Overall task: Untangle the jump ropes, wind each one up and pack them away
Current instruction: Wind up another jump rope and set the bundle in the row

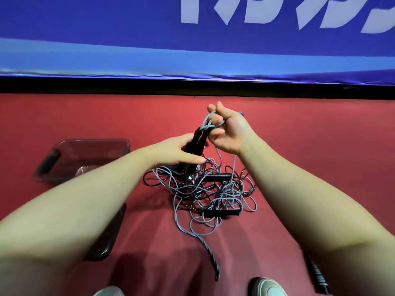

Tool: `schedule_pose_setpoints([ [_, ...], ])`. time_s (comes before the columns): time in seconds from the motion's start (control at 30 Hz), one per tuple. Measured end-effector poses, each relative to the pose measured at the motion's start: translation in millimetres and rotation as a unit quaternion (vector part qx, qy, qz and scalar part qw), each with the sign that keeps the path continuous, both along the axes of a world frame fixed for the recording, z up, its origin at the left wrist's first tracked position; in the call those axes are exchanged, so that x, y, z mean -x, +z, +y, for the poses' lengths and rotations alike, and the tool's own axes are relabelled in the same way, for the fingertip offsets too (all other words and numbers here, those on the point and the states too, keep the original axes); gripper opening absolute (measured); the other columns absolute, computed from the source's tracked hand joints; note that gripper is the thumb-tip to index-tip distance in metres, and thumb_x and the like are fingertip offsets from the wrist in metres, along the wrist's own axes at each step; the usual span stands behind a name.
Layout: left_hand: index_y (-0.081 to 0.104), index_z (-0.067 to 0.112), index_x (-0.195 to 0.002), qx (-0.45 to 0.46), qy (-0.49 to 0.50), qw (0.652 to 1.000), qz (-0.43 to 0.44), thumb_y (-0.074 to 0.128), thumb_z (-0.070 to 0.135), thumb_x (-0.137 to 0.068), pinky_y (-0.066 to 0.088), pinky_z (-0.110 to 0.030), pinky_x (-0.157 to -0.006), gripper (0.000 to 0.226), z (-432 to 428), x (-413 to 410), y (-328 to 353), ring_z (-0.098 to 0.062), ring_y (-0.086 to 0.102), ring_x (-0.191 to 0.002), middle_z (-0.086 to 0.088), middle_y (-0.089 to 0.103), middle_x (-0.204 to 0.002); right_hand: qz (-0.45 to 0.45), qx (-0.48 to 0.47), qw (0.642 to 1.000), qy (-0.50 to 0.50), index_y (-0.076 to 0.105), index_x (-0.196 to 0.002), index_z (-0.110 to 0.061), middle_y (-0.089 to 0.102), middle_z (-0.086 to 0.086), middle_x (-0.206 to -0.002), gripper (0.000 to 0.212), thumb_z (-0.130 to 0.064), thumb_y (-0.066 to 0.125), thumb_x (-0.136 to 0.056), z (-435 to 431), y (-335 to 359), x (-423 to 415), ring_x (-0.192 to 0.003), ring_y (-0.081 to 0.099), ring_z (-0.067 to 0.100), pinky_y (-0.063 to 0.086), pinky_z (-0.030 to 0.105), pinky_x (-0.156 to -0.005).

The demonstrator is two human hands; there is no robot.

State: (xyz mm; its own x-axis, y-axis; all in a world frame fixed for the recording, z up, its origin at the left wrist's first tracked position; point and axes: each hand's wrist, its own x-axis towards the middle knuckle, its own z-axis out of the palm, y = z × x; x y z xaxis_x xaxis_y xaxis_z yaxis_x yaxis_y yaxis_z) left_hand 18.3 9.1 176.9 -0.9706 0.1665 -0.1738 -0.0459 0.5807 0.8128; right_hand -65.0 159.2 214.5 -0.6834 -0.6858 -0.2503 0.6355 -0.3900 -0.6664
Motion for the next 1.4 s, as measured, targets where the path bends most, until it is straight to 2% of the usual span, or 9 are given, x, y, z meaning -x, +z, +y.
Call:
schedule_pose_setpoints([
  [0.17,0.048,0.012,-0.09,-0.164,0.034,0.981,-0.095,0.046,0.005,-0.097,0.052,-0.029,-0.063,0.01,11.6,0.7,3.5,-0.017,0.064,-0.063,-0.007,0.057,-0.077,0.25,-0.227,0.928,-0.158,0.062,-0.084,-0.018,0.041,-0.008,-0.055,0.034,-0.033,0.036,-0.101,14.1,10.1,23.5,-0.049,0.047,0.003,0.026,0.017,-0.047],
  [0.33,0.048,0.014,-0.102,-0.104,0.034,0.971,-0.212,0.044,0.004,-0.097,0.045,-0.029,-0.053,0.011,-11.6,-4.7,10.0,-0.019,0.05,-0.055,-0.008,0.05,-0.067,0.185,-0.255,0.937,-0.153,0.062,-0.08,-0.011,0.037,-0.008,-0.049,0.049,-0.04,0.03,-0.102,42.1,-9.7,37.8,-0.044,0.041,0.004,0.026,0.013,-0.041],
  [0.47,0.053,0.015,-0.111,-0.164,0.029,0.96,-0.224,0.042,0.014,-0.098,0.054,-0.034,-0.061,0.017,-8.9,-12.4,10.9,-0.025,0.062,-0.068,-0.009,0.057,-0.078,0.07,-0.1,0.988,-0.094,0.059,-0.089,-0.008,0.045,-0.007,-0.045,0.034,-0.028,0.035,-0.102,36.1,-11.6,28.4,-0.042,0.05,0.004,0.036,0.012,-0.039],
  [0.57,0.058,0.011,-0.104,-0.257,0.074,0.949,-0.17,0.044,0.025,-0.093,0.055,-0.039,-0.066,0.022,-7.6,-8.5,11.7,-0.027,0.064,-0.069,-0.009,0.059,-0.075,0.013,-0.021,0.996,-0.091,0.056,-0.085,-0.003,0.061,0.006,-0.063,0.027,-0.024,0.043,-0.098,32.8,-8.0,28.1,-0.064,0.068,0.018,0.057,0.022,-0.061],
  [0.73,0.052,0.006,-0.104,-0.235,0.119,0.957,-0.124,0.042,0.021,-0.098,0.059,-0.037,-0.062,0.019,-8.0,-1.2,17.3,-0.029,0.07,-0.07,-0.015,0.071,-0.076,0.116,-0.177,0.977,0.007,0.055,-0.087,-0.014,0.066,-0.004,-0.081,0.011,-0.024,0.054,-0.092,29.1,-23.8,13.0,-0.083,0.065,0.014,0.05,0.028,-0.08],
  [0.93,0.045,0.013,-0.094,-0.09,0.094,0.987,-0.092,0.046,0.023,-0.099,0.053,-0.03,-0.053,0.011,-4.6,-1.1,16.8,-0.019,0.065,-0.06,-0.008,0.066,-0.077,0.095,-0.286,0.95,-0.084,0.05,-0.074,-0.013,0.055,-0.004,-0.051,0.024,-0.018,0.049,-0.097,21.3,-24.0,9.9,-0.039,0.056,0.004,0.041,0.014,-0.043],
  [1.1,0.053,0.014,-0.085,-0.073,0.124,0.985,-0.097,0.056,0.026,-0.094,0.053,-0.028,-0.051,0.016,-7.6,2.5,17.6,-0.018,0.062,-0.059,-0.002,0.06,-0.065,0.155,-0.377,0.9,-0.155,0.05,-0.092,-0.007,0.057,0.005,-0.074,0.003,-0.004,0.048,-0.093,24.4,-25.7,20.8,-0.034,0.055,0.007,0.032,0.012,-0.036],
  [1.23,0.051,0.006,-0.094,-0.107,0.153,0.978,-0.094,0.061,0.023,-0.09,0.052,-0.028,-0.046,0.021,-12.9,5.0,16.4,-0.018,0.063,-0.058,-0.006,0.066,-0.073,0.169,-0.272,0.93,-0.179,0.047,-0.091,-0.008,0.057,0.004,-0.059,0.011,0.001,0.052,-0.091,29.5,-23.0,23.6,-0.038,0.056,0.005,0.043,0.015,-0.039],
  [1.4,0.051,0.007,-0.087,-0.133,0.141,0.975,-0.107,0.064,0.018,-0.087,0.055,-0.03,-0.053,0.017,-9.7,2.8,18.8,-0.017,0.065,-0.059,-0.005,0.067,-0.072,-0.039,-0.007,0.991,-0.129,0.054,-0.081,0.001,0.067,0.013,-0.06,0.017,-0.007,0.05,-0.095,36.6,-14.6,14.2,-0.053,0.067,0.013,0.055,0.02,-0.05],
])
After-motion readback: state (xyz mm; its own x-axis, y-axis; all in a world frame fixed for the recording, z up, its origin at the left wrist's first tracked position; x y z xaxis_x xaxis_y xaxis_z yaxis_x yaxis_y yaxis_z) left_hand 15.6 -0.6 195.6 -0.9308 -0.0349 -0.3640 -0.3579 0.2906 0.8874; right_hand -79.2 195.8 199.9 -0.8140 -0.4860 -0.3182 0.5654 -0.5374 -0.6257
